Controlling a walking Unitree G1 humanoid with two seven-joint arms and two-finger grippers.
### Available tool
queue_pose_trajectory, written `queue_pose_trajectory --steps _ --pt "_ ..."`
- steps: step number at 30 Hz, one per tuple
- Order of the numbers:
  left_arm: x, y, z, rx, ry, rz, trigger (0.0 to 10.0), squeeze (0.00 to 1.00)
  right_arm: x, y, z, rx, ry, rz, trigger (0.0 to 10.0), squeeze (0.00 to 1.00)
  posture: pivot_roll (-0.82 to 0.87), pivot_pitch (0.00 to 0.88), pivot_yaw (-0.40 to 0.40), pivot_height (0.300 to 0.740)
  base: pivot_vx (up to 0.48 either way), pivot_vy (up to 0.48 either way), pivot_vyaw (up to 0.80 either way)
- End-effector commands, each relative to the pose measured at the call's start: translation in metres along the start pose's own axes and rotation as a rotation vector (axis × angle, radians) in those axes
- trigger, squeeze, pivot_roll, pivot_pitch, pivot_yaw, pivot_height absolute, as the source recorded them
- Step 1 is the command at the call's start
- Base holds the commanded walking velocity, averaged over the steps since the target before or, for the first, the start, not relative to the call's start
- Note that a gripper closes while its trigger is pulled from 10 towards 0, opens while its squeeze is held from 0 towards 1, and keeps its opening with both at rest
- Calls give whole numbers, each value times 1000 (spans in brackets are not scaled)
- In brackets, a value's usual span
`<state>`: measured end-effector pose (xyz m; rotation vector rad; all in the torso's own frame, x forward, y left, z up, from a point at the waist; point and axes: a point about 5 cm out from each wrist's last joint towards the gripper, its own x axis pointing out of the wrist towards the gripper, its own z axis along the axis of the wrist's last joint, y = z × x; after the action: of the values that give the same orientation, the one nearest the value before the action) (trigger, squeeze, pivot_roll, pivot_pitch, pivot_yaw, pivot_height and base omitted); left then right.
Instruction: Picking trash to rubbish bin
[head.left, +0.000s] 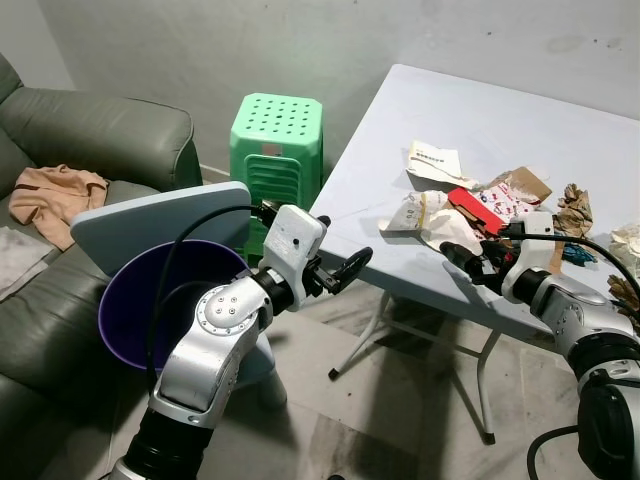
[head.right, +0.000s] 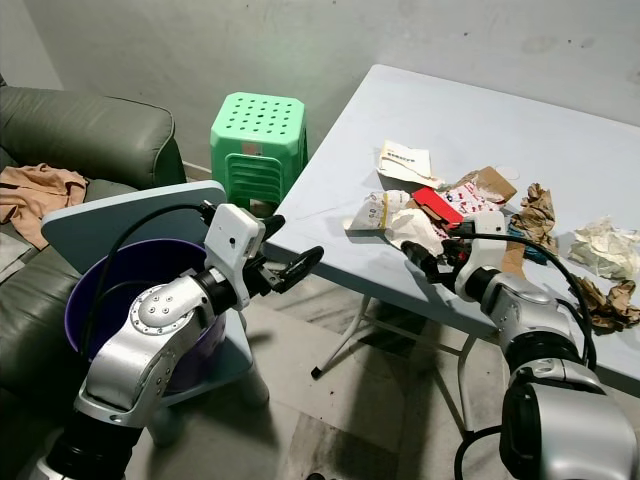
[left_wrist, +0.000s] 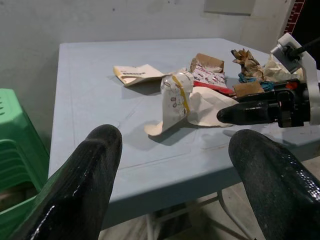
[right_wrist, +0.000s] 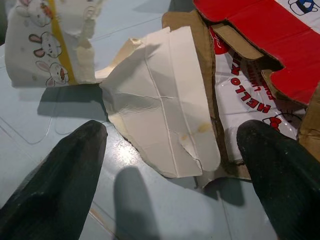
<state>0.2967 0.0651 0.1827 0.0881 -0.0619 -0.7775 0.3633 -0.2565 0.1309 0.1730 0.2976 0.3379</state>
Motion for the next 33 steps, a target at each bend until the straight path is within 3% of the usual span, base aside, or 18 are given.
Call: queue_pose_trajectory --steps 1,2,3,4,33 --pt "-2 -3 1 -5 -5 -5 10000 0 -2 -4 1 16 2 -12 5804 0 97 177 -100 740 0 0 0" --pt "-2 -3 1 -5 -4 -4 10000 0 -2 -4 1 20 1 -18 5804 0 97 177 -100 740 0 0 0" --pt "-1 -3 1 -5 -4 -2 10000 0 -2 -5 2 18 -7 -29 824 0 98 178 -101 740 0 0 0" --pt "-2 -3 1 -5 -4 -2 10000 0 -2 -5 2 28 -9 -27 0 0 97 179 -102 740 0 0 0" --pt "-1 2 3 -20 -9 26 10000 0 -4 -5 15 41 -55 15 0 0 97 195 -105 740 0 0 0"
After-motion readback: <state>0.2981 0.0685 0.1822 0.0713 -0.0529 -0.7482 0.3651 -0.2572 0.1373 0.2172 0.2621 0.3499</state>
